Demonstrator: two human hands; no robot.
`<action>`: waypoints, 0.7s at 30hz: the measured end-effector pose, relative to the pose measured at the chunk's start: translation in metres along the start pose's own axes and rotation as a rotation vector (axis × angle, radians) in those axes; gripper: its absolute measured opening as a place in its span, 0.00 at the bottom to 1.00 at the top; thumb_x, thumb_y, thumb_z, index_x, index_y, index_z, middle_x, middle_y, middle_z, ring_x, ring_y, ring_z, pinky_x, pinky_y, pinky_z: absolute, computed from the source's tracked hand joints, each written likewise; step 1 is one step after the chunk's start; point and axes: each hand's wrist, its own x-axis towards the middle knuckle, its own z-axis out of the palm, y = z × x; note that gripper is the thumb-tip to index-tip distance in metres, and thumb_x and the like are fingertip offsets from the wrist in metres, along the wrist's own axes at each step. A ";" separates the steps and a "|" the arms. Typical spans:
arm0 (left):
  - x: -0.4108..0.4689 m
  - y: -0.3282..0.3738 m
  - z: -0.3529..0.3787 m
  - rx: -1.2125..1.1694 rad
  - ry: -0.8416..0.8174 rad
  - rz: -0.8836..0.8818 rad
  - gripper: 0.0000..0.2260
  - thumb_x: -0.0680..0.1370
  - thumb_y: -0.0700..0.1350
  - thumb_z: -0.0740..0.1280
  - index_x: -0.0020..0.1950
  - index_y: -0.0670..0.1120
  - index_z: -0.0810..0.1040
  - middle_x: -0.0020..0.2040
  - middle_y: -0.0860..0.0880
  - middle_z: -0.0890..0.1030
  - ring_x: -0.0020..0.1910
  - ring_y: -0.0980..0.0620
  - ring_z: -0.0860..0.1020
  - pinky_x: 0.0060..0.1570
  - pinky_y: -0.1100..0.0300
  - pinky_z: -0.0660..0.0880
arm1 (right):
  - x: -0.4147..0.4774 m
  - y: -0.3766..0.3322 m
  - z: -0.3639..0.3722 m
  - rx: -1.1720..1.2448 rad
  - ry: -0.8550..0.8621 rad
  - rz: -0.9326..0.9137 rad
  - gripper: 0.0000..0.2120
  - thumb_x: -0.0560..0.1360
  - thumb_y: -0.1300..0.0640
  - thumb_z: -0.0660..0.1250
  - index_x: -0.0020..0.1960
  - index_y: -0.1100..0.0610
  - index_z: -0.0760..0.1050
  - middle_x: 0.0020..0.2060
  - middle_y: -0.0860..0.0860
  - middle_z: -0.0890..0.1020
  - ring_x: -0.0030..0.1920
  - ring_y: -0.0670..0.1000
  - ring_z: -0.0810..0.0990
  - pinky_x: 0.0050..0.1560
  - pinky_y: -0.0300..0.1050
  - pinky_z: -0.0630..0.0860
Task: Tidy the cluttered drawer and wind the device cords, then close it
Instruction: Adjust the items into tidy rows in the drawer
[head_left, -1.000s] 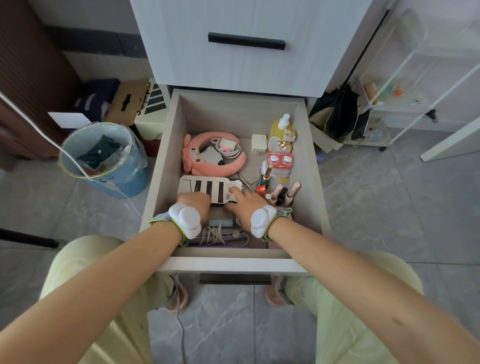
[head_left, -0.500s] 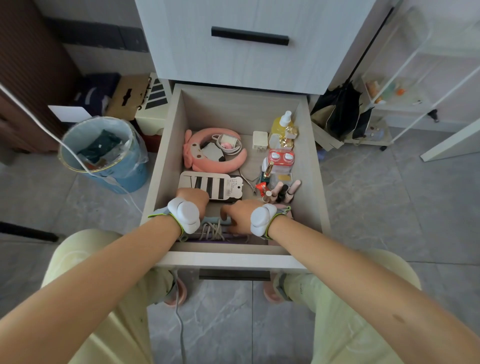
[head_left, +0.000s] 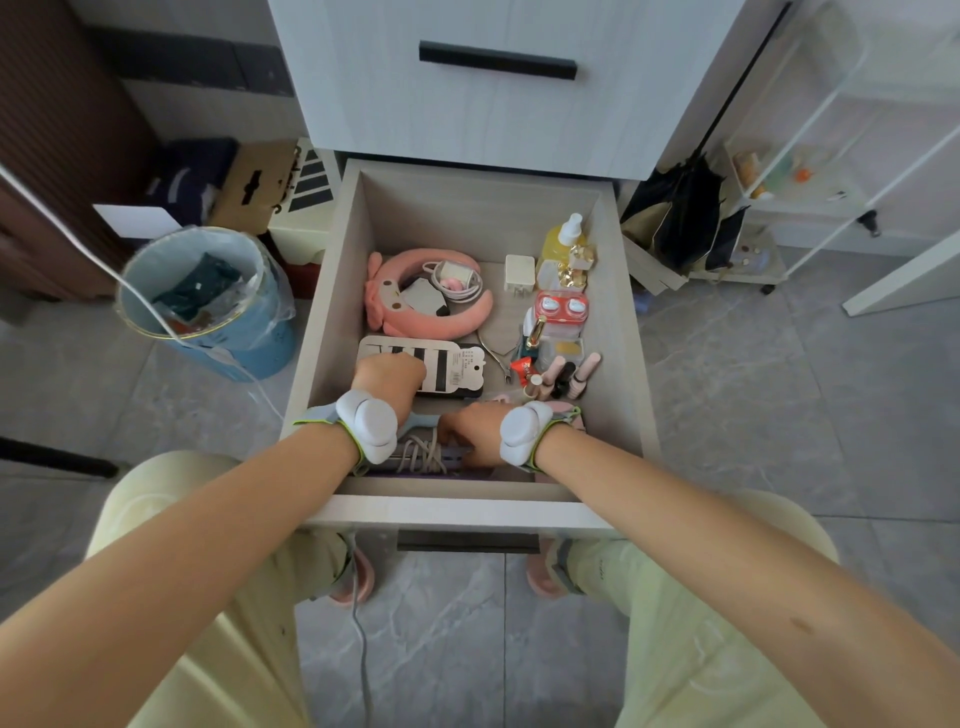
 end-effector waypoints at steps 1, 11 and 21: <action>0.000 0.001 0.000 0.013 0.016 -0.008 0.11 0.76 0.35 0.61 0.54 0.45 0.75 0.54 0.48 0.79 0.53 0.48 0.79 0.40 0.60 0.70 | -0.001 0.000 0.000 0.013 0.002 0.003 0.20 0.77 0.53 0.62 0.67 0.56 0.68 0.57 0.55 0.79 0.55 0.57 0.78 0.45 0.41 0.67; 0.003 -0.003 0.004 -0.044 -0.012 0.096 0.11 0.77 0.35 0.59 0.57 0.44 0.72 0.57 0.45 0.76 0.56 0.45 0.76 0.51 0.55 0.75 | 0.003 -0.002 0.005 -0.056 -0.061 -0.054 0.15 0.78 0.61 0.58 0.64 0.59 0.69 0.61 0.59 0.74 0.57 0.59 0.77 0.45 0.42 0.66; -0.001 -0.014 -0.005 -0.243 0.060 0.096 0.09 0.73 0.42 0.68 0.53 0.47 0.76 0.54 0.48 0.76 0.54 0.47 0.75 0.46 0.57 0.72 | 0.007 -0.007 0.006 0.062 -0.063 0.020 0.16 0.76 0.55 0.62 0.62 0.59 0.70 0.56 0.58 0.79 0.54 0.58 0.78 0.49 0.46 0.73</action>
